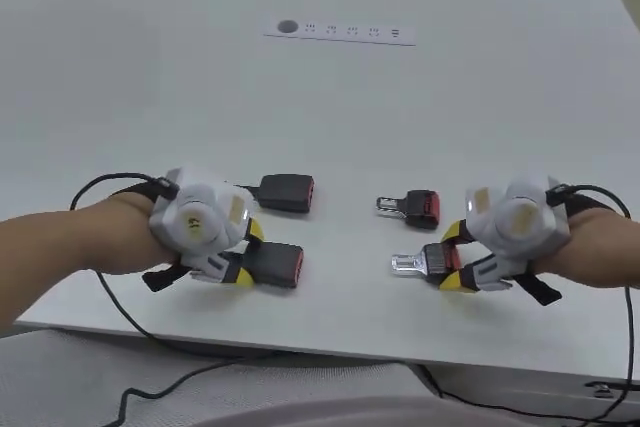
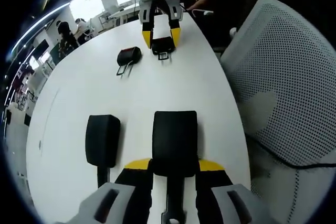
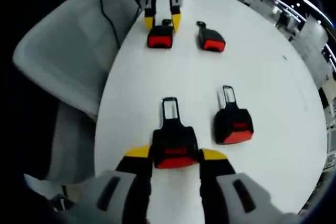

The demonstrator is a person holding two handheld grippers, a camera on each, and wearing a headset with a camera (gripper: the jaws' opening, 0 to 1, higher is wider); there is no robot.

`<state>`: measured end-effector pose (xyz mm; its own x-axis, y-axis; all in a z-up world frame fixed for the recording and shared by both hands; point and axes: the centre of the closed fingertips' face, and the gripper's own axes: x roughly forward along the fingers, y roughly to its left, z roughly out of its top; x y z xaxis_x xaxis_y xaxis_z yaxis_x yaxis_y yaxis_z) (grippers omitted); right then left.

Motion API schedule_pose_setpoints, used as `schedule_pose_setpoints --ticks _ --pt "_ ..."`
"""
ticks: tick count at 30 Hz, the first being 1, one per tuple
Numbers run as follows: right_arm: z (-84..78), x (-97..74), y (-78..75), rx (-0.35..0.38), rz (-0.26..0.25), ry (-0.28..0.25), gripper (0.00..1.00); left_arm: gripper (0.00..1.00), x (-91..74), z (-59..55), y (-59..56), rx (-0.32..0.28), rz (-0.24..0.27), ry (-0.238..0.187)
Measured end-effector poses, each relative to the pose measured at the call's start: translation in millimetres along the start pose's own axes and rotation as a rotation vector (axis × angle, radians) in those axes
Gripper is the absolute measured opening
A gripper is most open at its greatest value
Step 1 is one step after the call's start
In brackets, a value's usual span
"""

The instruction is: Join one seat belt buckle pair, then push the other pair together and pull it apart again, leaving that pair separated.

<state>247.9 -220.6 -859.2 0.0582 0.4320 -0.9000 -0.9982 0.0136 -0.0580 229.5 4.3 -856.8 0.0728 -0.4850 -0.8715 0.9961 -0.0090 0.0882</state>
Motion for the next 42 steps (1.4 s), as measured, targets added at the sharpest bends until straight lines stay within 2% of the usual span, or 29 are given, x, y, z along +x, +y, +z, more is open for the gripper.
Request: schedule_pose_setpoints --ticks 4,9,14,18,29,42 --pt "4.2 1.6 -0.2 0.013 -0.006 -0.001 0.34 0.31 0.5 0.1 0.3 0.009 0.0 0.01" --pt "8.1 3.3 1.5 0.02 -0.016 0.002 0.33 0.31 0.7 -0.3 1.7 -0.042 0.026 0.008" --pt "9.0 2.9 2.0 0.03 -0.031 -0.013 0.33 0.31 0.1 1.1 1.0 -0.047 0.038 0.002" --pt "10.6 3.3 3.0 0.04 -0.038 -0.024 0.33 0.31 -0.2 3.0 0.2 -0.046 0.037 0.014" --pt "38.3 16.1 15.2 0.055 -0.056 -0.063 0.33 0.31 1.3 0.7 0.7 -0.037 0.026 0.031" --pt "78.3 33.6 25.2 0.056 -0.041 -0.099 0.34 0.31 2.7 -1.5 0.8 -0.031 0.019 0.045"
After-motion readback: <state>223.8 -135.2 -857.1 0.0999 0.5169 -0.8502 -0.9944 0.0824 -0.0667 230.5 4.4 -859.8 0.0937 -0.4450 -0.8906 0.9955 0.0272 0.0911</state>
